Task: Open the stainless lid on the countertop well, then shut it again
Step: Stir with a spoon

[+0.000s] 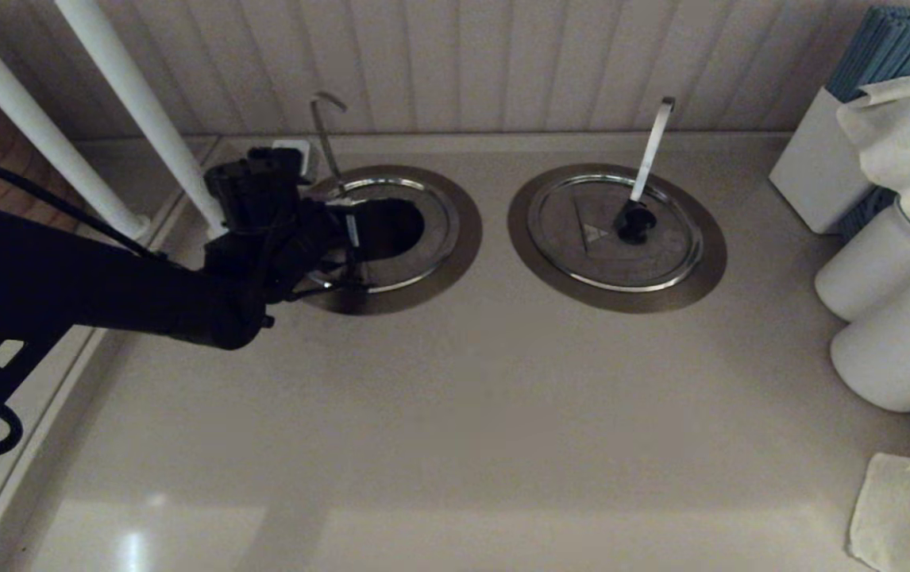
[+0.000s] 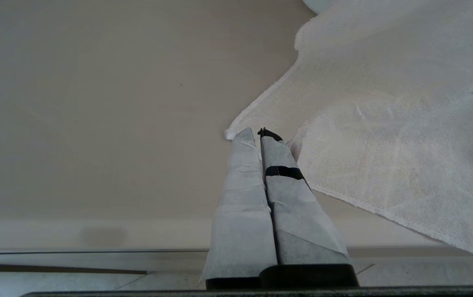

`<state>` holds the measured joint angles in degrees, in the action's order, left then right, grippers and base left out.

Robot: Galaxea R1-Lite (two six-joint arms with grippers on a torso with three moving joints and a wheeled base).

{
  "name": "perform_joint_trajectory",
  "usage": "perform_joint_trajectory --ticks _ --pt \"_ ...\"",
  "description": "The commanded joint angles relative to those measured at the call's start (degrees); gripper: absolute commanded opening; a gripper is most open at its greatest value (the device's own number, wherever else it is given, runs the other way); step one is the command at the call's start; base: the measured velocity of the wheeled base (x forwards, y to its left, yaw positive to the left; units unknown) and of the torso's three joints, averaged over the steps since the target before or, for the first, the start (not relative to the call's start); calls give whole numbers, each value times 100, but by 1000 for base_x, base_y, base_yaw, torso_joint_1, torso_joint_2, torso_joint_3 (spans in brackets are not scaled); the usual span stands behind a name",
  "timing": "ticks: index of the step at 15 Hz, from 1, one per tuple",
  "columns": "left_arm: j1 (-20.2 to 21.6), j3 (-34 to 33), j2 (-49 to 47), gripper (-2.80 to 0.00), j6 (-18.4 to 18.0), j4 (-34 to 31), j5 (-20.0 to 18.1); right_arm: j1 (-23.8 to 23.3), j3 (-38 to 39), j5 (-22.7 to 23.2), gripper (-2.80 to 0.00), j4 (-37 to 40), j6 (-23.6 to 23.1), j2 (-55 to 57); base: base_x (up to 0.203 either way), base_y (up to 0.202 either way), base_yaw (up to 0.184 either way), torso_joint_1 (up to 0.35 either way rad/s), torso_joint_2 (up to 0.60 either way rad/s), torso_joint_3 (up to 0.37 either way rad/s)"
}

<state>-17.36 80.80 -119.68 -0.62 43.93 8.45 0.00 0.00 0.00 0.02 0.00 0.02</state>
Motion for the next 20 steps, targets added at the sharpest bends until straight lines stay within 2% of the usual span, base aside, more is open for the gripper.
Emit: perform_joint_trajectory --ticks 1,5,11,15,16,17,20 --pt "3 454 -318 -280 6 -164 22 0 0 0 -280 -2 0 6 0 0 0 0 0 0" --pt "-291 1358 -840 -280 3 -548 82 0 0 0 -280 -2 0 5 0 0 0 0 0 0" --pt "-619 1614 -916 -280 -17 -886 121 9 0 0 -280 -2 0 6 0 0 0 0 0 0" --pt "-646 1624 -811 -280 -25 -966 148 7 0 0 -280 -2 0 6 0 0 0 0 0 0" --pt "-638 1652 -820 -11 -50 -966 157 0 0 0 -280 -2 0 6 0 0 0 0 0 0" --pt "-637 1707 -829 0 -115 -966 226 0 0 0 -280 -2 0 6 0 0 0 0 0 0" --pt "-637 1838 -825 0 -131 -966 262 0 0 0 -280 -2 0 6 0 0 0 0 0 0"
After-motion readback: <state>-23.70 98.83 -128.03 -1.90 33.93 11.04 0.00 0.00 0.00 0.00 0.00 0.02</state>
